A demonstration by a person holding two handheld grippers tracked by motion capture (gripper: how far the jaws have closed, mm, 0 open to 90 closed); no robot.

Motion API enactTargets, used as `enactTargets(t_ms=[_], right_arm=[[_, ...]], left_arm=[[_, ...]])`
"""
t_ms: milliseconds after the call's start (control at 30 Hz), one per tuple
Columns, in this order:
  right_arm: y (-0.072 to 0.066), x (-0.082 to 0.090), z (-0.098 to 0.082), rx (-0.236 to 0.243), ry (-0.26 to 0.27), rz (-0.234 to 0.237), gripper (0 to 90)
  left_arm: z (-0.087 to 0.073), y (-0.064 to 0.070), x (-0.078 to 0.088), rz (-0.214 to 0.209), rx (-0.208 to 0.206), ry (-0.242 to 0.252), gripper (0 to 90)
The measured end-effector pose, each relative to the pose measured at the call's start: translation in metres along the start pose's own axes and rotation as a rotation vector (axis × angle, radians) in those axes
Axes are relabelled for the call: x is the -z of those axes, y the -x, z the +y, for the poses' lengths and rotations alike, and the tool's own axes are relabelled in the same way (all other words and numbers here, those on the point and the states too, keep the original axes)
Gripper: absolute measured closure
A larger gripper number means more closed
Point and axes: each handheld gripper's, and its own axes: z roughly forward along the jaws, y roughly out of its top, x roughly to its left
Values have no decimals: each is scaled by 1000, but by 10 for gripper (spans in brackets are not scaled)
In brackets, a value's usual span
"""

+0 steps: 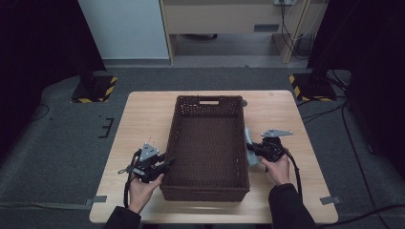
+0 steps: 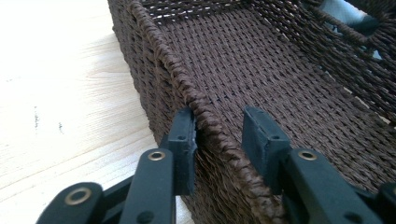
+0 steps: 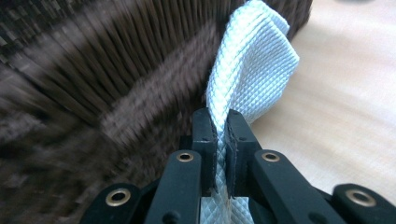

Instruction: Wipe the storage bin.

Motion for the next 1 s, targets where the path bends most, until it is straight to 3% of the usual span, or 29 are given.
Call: enactTargets(t_ms=[133, 200, 300, 400, 467, 567, 667, 800, 933, 1000], right_arm=[[0, -12, -6, -9, -54, -7, 850], [0, -12, -5, 1, -51, -2, 849], [3, 4, 6, -27, 40, 9, 849], [2, 23, 18, -9, 143, 18, 849], [-1, 33, 24, 6, 179, 27, 850], [-3, 28, 22, 12, 147, 22, 850], [-2, 14, 14, 13, 73, 7, 849], [2, -3, 2, -1, -20, -5, 850], [1, -11, -3, -7, -56, -3, 849], [-1, -5, 2, -7, -28, -3, 849]], left_arm=[[1, 0, -1, 18, 9, 6, 672], [2, -1, -2, 26, 10, 6, 679], [4, -1, -4, 31, 13, 7, 680], [6, -2, -7, 34, 14, 8, 680], [7, -3, -10, 32, 19, 11, 680], [7, -4, -11, 28, 20, 13, 674], [7, -4, -10, 39, 15, 23, 646], [6, -6, -7, 23, 23, 32, 572], [5, -6, 0, 6, 15, 31, 540], [3, -4, 3, -1, -3, 18, 539]])
